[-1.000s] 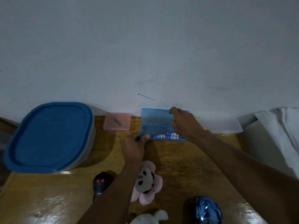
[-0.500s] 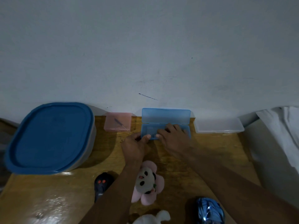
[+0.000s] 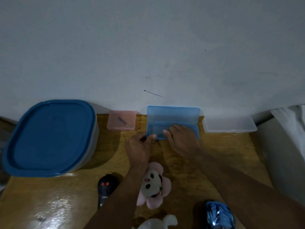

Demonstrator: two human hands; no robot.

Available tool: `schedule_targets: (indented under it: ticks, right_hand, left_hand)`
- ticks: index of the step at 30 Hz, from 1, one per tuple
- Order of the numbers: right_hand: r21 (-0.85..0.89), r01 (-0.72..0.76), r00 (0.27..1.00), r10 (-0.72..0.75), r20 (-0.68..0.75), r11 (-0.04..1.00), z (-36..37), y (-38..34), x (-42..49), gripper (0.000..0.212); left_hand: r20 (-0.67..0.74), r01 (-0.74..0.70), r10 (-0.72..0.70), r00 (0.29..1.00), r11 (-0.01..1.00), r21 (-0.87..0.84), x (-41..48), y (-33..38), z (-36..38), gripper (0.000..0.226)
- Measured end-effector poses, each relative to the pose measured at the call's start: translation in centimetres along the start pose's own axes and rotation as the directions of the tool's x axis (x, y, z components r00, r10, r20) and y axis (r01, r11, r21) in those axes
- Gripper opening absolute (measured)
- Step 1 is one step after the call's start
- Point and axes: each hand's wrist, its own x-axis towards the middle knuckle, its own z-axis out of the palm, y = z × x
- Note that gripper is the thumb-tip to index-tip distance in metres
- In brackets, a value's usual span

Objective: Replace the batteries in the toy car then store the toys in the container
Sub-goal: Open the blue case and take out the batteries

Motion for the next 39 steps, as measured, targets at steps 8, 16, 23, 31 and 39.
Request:
schedule_targets:
  ticks: [8,16,23,31,39]
  right_hand:
    - [0.174,0.008,0.967,0.037,-0.252,0.985,-0.1,1.0,1.4,0.046]
    - [0.084,0.069,0.982,-0.053,-0.179,0.994,-1.6,-1.1,-5.5,0.017]
    - [-0.07,0.254,0.942,-0.263,-0.209,0.965,1.9,-0.1,-7.5,0.015]
    - [-0.082,0.213,0.951,-0.226,-0.211,0.974,1.3,-0.3,-7.3,0.015]
    - [-0.026,0.194,0.963,-0.196,-0.186,0.981,1.1,-0.1,-7.8,0.022]
  left_hand:
    - [0.008,0.043,-0.043,0.999,0.999,-0.014,0.0,0.3,-0.1,0.027]
    - [0.0,0.072,-0.072,0.997,0.997,-0.005,0.2,0.2,0.1,0.027]
    - [-0.002,0.045,-0.045,0.999,0.999,0.014,0.1,0.2,0.1,0.029]
    - [0.006,0.042,-0.042,0.999,0.999,0.025,0.1,0.2,0.0,0.028]
    - [0.016,0.036,-0.036,0.999,0.999,0.018,0.0,0.4,-0.2,0.025]
